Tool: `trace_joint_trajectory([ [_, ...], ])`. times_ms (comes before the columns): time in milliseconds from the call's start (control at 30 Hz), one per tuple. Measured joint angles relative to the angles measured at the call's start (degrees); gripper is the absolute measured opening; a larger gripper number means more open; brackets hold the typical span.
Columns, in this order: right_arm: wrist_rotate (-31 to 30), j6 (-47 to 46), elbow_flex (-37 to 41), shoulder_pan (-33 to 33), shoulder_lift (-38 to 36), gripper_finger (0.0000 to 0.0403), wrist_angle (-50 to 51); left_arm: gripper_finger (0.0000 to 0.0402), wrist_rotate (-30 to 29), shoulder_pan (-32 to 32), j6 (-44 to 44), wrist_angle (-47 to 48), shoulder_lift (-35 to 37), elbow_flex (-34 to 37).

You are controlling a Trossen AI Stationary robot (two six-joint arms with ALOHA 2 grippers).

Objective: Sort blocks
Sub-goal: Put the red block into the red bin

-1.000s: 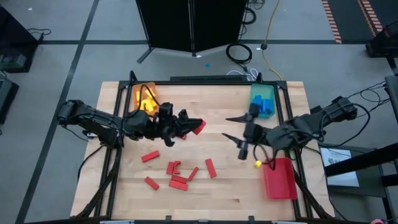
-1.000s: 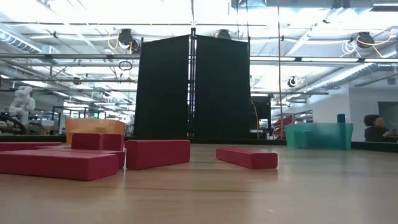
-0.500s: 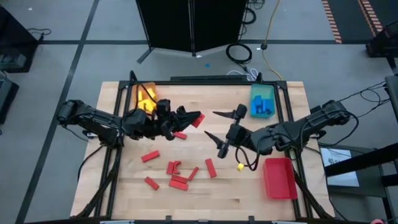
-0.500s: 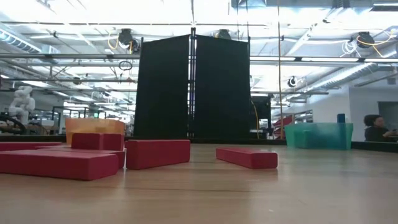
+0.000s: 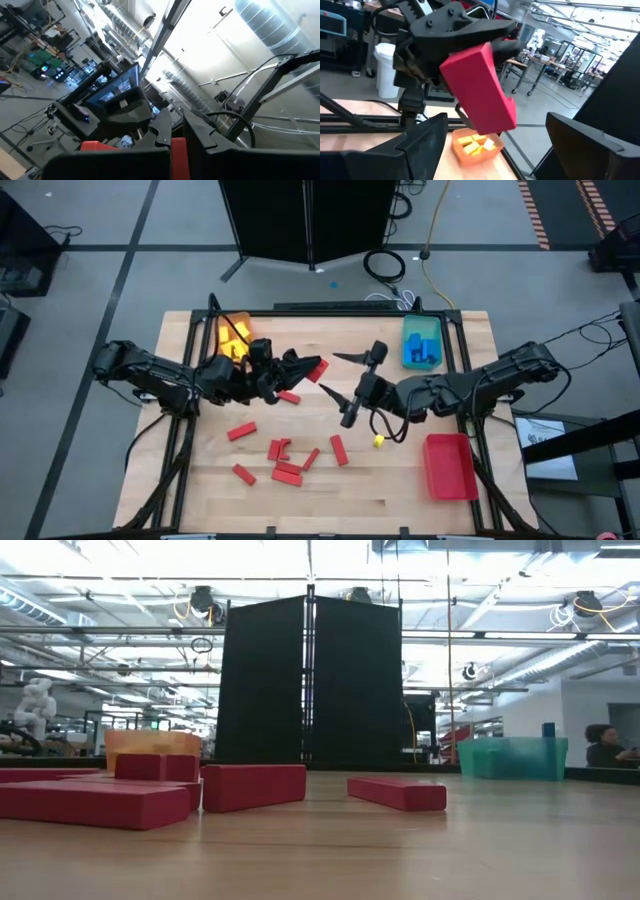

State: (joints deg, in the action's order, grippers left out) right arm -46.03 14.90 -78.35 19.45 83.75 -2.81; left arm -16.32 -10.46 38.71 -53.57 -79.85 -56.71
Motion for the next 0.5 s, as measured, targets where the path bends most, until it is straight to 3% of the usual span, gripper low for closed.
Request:
trace_joint_trajectory([
  [300, 3.5, -0.7, 0.0, -2.3, 0.0, 0.0327, -1.0, 0.0012, -1.4, 0.0, 0.0, -0.1, -0.3, 0.0],
  [500, 9.0, -0.8, 0.0, -4.2, 0.0, 0.0322, -3.2, 0.0012, -1.7, 0.0, 0.0, -0.1, -0.4, 0.0],
])
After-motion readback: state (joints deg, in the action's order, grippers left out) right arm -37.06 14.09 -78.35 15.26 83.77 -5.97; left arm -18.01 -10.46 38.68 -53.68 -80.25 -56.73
